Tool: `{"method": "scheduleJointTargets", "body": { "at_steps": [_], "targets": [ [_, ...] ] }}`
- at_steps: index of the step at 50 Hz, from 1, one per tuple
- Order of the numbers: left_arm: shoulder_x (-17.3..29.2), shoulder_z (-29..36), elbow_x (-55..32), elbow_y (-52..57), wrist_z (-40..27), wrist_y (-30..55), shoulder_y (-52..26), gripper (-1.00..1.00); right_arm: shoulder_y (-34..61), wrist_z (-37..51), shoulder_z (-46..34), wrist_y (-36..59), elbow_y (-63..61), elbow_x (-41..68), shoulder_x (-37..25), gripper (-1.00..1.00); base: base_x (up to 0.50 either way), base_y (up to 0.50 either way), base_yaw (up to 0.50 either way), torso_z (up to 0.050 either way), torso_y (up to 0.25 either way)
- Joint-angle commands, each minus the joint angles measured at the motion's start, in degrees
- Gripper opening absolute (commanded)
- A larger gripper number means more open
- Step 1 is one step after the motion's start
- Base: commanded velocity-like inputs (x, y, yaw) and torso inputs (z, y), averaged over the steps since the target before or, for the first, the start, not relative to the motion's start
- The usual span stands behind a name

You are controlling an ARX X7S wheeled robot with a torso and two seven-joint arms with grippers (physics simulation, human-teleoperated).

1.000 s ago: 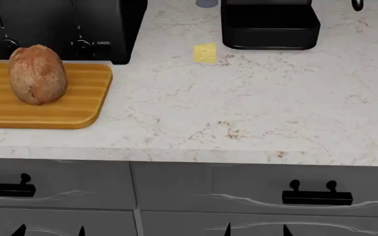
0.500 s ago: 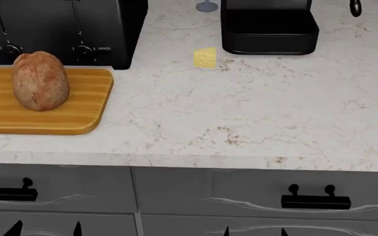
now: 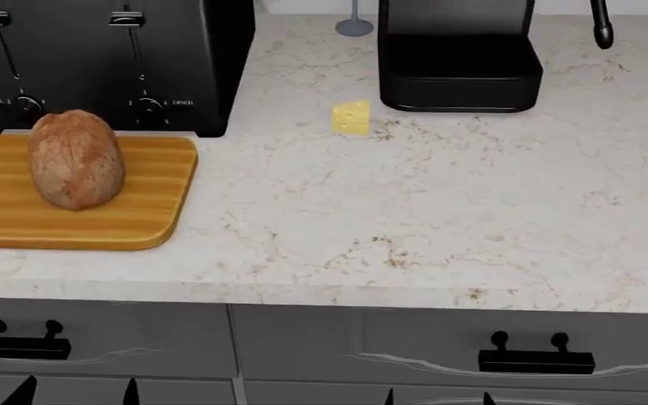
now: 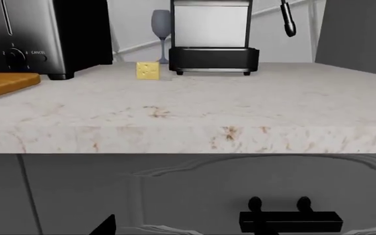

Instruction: Pick up the wedge of cheese and place it on the slice of bread to prepare a simple cheese on bread dish.

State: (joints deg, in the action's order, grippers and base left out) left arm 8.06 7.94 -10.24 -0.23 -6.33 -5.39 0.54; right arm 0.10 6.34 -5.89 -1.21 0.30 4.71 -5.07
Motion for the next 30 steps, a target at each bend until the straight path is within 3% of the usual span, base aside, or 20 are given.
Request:
{"method": "scheduleJointTargets", "body": {
  "at_steps": [1,12,30],
  "targets": [
    [0.39,0.41,-0.50,-0.57,-0.41,-0.58,-0.29,1.00,0.38,0.85,-0.83,-0.62,1.05,0.72,-0.72,1.00,0.00,0.00,0.00,0.050,0.000],
    [0.55,0.55,1.09,1.02,-3.31,0.62,0.19,1.00,0.20,1.99,-1.15,-0.47,0.39,1.50,-1.24,1.00,0.00,0.00,0.00,0.050,0.000],
    [3.90,-0.76,-0.51,18.37,-6.97,10.98,2.00,1.00,-1.18,4.59,-0.23,10.80,-14.60,2.41,-4.97,1.00,0.00,0.00,0.00,0.001,0.000]
  ]
}}
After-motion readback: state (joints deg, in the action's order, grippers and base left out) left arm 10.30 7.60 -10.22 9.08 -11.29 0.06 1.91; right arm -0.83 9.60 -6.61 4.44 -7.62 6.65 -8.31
